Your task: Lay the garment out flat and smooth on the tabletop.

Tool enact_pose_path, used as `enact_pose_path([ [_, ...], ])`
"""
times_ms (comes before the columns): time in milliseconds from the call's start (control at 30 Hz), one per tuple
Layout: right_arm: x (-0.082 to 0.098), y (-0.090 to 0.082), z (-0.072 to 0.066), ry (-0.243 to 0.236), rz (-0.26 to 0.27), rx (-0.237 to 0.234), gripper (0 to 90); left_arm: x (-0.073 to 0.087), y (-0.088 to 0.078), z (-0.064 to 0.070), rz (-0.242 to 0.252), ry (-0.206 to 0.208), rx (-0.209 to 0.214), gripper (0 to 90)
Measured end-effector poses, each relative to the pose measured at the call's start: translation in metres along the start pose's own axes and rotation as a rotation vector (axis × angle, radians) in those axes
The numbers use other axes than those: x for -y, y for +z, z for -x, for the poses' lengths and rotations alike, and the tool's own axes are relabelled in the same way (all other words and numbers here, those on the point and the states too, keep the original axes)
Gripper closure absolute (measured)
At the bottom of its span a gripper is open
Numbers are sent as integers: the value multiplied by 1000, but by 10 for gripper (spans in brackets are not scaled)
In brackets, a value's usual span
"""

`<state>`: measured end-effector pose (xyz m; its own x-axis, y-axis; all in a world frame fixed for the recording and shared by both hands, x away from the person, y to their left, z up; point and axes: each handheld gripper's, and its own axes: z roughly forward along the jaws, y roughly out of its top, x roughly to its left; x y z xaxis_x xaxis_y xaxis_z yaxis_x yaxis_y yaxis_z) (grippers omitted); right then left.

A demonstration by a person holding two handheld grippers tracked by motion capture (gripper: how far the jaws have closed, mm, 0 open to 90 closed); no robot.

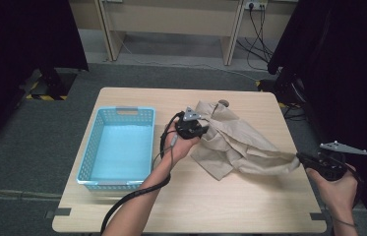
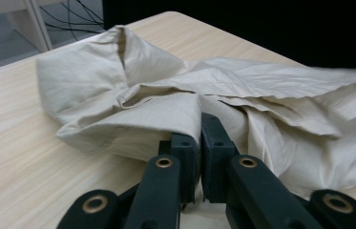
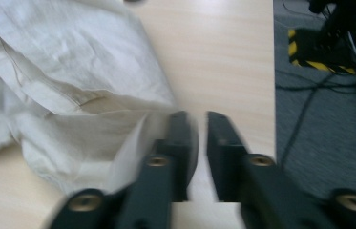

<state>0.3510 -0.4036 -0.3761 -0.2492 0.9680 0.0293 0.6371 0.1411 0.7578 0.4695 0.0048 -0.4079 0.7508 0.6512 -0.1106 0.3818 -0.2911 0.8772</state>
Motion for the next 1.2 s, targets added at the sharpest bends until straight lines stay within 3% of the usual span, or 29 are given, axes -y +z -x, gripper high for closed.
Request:
enact_pose_path([
  [100,-9,-13,-7,-39,53,19,660,0,2,5,-1,12,11,854],
  [233,-26,-17,-33,-129,91,-61,604,0,2,9,0,22,18,853],
  [367,-33,13,-71,-238,45,-140,571,0,2,10,3,21,19,851],
  [533,-34,57,-109,-292,-15,-191,520,1,2,10,2,20,24,849],
  [700,-38,80,-133,-359,-40,-196,478,2,1,10,6,19,26,848],
  [867,-40,96,-148,-425,-60,-200,446,3,0,11,5,22,28,847],
  [933,-42,100,-152,-440,-65,-195,473,3,0,11,3,27,29,847],
  [1033,-43,106,-155,-480,-79,-177,587,2,0,12,1,27,32,848],
  [1067,-43,106,-155,-480,-79,-177,587,2,0,12,1,27,32,849],
  [1200,-44,108,-153,-454,-110,-183,775,2,0,12,-2,34,33,850],
])
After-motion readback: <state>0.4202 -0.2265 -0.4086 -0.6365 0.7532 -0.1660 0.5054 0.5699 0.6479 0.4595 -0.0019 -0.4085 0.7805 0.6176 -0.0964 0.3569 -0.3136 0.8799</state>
